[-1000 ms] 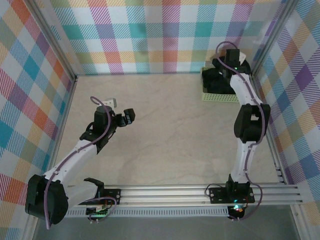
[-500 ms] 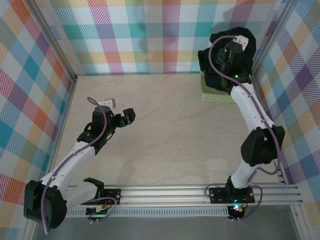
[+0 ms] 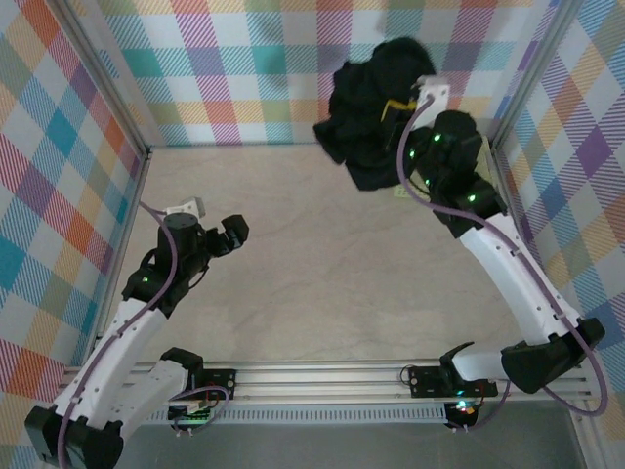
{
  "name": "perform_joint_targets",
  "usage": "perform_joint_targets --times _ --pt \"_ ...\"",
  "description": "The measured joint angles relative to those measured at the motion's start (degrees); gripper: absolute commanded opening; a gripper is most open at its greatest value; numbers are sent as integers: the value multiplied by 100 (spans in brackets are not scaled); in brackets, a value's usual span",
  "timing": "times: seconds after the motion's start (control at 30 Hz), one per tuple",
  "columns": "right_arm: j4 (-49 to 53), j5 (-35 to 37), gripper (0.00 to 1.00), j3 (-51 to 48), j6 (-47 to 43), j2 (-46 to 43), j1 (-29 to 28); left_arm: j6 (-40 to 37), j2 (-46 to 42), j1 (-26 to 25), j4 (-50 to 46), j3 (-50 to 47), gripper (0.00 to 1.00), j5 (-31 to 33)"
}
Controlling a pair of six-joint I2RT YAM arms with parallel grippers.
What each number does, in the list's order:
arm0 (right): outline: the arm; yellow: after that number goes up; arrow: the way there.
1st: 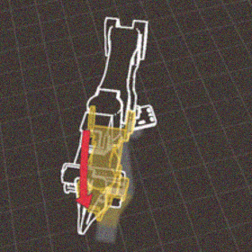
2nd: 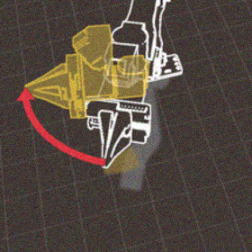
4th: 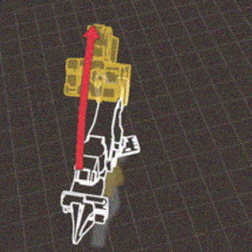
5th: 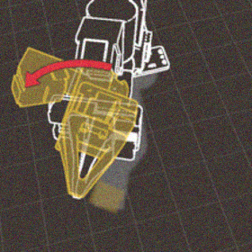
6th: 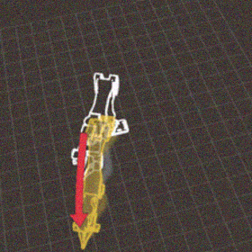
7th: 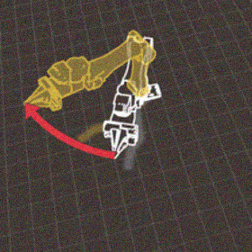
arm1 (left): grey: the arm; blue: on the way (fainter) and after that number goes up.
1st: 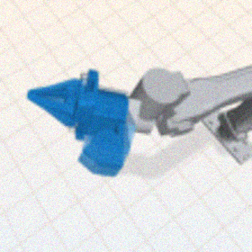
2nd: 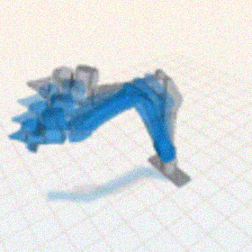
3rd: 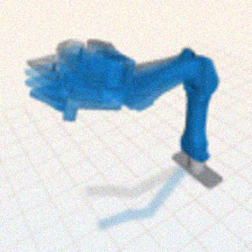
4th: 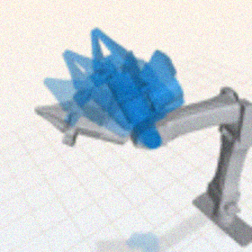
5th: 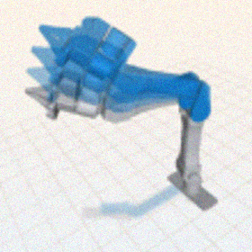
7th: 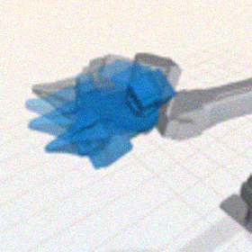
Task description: Fold the inside-out t-shirt
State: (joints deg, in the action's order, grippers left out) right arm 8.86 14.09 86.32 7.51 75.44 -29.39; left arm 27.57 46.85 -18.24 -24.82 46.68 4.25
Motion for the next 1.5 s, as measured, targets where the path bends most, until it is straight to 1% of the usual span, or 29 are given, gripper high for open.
perform_joint_targets --times 0.07,0.1,0.13,0.2,0.27,0.3,0.37,0.4,0.47,0.6,0.67,0.8,0.87,0.93,1.0,1.03,1.07,1.1,1.17,1.2,1.27,1.3,1.33,1.37,1.4,1.5 --pt "199 -291 0 -568 -15 26 -293 42 -190 0 -221 0 100 33" --pt "258 -378 4 -702 -26 66 -428 72 -251 0 -289 0 100 33" --pt "380 -503 15 -1023 -44 181 -636 109 -299 0 -376 0 100 20" --pt "553 -651 42 -1460 -79 398 -951 144 -310 0 -468 0 100 -79" --pt "850 -800 57 -1803 -118 748 -1335 162 -205 0 -527 0 100 -225" --pt "957 -817 62 -1878 -138 859 -1460 166 -109 0 -529 0 100 -302" --pt "1141 -811 75 -2033 -92 960 -1690 164 192 -28 -531 4 100 -439" --pt "1196 -767 79 -2120 -22 931 -1749 160 354 -70 -546 20 100 -472" --pt "1226 -619 83 -2365 127 732 -1762 155 743 -214 -625 87 100 -481" --pt "1491 -365 84 -3014 507 -107 -1698 131 1475 -592 -658 245 100 -485" --pt "1637 -293 84 -3244 841 -433 -1657 133 1847 -765 -640 356 100 -470" --pt "1893 -173 84 -3604 1519 -527 -1626 133 2531 -1058 -487 485 100 -468" --pt "1939 -122 85 -3880 1926 -511 -1567 138 2852 -1211 -387 494 97 -433" --pt "1976 -129 85 -4225 2330 -490 -1508 160 3248 -1370 -219 496 92 -452" --pt "1996 -144 84 -4478 2634 -402 -1456 173 3591 -1456 -79 496 85 -498" --pt "1993 -157 82 -4555 2743 -313 -1436 179 3746 -1471 -11 496 80 -533" --pt "1989 -179 75 -4588 2833 -214 -1405 170 3866 -1471 39 501 74 -568" --pt "1978 -201 67 -4592 2896 -109 -1394 151 3989 -1475 87 507 68 -597" --pt "1849 -286 39 -4581 2951 151 -1370 170 4218 -1475 136 592 48 -640" --pt "1792 -315 27 -4575 2940 267 -1368 160 4288 -1475 142 636 40 -662" --pt "1735 -341 8 -4494 2918 452 -1368 149 4413 -1475 142 765 22 -684" --pt "1735 -328 1 -4444 2894 496 -1368 162 4430 -1475 140 817 15 -682" --pt "1740 -289 0 -4360 2852 520 -1366 144 4439 -1475 118 876 6 -675" --pt "1764 -238 0 -4282 2809 520 -1362 144 4435 -1473 81 949 1 -662" --pt "1847 -103 0 -4127 2743 514 -1353 90 4422 -1473 24 1034 0 -605" --pt "2028 273 0 -3779 2514 398 -1327 -4 4232 -1421 -221 1233 0 -367"
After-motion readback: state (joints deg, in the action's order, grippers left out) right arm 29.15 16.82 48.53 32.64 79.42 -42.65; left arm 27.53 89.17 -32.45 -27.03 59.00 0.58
